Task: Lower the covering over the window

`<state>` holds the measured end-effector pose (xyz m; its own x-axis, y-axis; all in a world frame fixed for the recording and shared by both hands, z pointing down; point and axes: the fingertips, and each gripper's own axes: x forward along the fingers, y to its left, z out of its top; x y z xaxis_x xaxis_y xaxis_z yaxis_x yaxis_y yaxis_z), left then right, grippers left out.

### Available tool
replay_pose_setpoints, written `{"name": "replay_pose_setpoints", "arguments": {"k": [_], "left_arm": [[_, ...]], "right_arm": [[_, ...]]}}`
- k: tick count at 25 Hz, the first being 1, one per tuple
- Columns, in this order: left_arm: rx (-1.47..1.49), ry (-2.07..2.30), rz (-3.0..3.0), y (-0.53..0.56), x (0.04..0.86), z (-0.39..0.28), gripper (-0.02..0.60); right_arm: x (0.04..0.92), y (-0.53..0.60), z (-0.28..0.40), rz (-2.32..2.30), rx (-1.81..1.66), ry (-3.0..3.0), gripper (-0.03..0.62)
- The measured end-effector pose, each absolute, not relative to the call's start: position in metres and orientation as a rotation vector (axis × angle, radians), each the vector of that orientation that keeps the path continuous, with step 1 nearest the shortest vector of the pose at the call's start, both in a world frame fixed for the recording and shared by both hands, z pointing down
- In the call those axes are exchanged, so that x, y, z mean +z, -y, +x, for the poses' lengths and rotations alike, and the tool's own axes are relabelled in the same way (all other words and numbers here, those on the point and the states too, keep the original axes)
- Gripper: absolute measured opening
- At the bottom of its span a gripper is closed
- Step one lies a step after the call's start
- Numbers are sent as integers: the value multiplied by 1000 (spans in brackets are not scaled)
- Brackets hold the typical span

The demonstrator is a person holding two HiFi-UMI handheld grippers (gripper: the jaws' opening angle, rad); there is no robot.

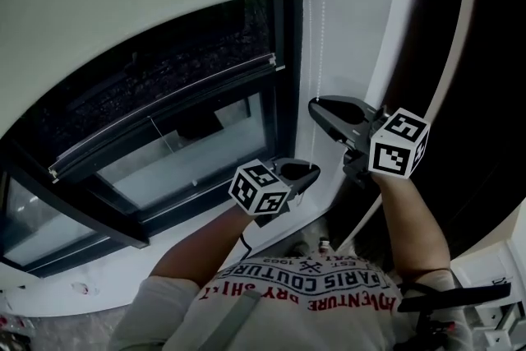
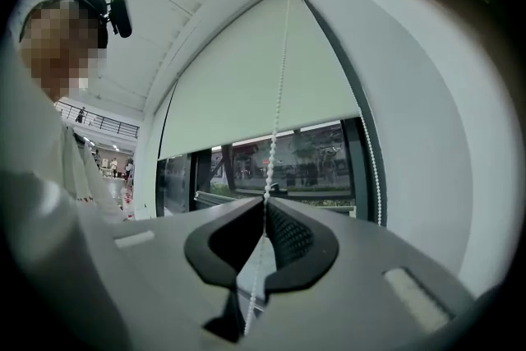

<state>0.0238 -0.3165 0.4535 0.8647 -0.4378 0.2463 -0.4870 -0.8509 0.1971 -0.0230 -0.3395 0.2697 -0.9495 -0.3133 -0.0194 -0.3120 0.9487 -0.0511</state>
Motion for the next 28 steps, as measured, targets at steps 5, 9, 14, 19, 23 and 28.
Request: {"name": "replay_pose_setpoints", "arguments": {"k": [5, 9, 14, 19, 23, 28], "left_arm": [[280, 713, 2776, 321, 457, 20, 11], [367, 719, 2774, 319, 480, 20, 9], [462, 706, 2702, 314, 529, 19, 9], [439, 651, 2589, 303, 571, 13, 9], [460, 637, 2586, 299, 582, 13, 9], [445, 604, 2585, 289, 593, 10, 14]], "right_arm": [[272, 338, -22, -522, -39, -3061, 5], [295, 335, -23, -531, -34, -3109, 5], [345, 336, -24, -556, -108, -3183, 5], [389, 330, -27, -561, -199, -3210, 5], [400, 328, -27, -566, -222, -3209, 5], [416, 324, -31, -540, -276, -3215, 5]]}}
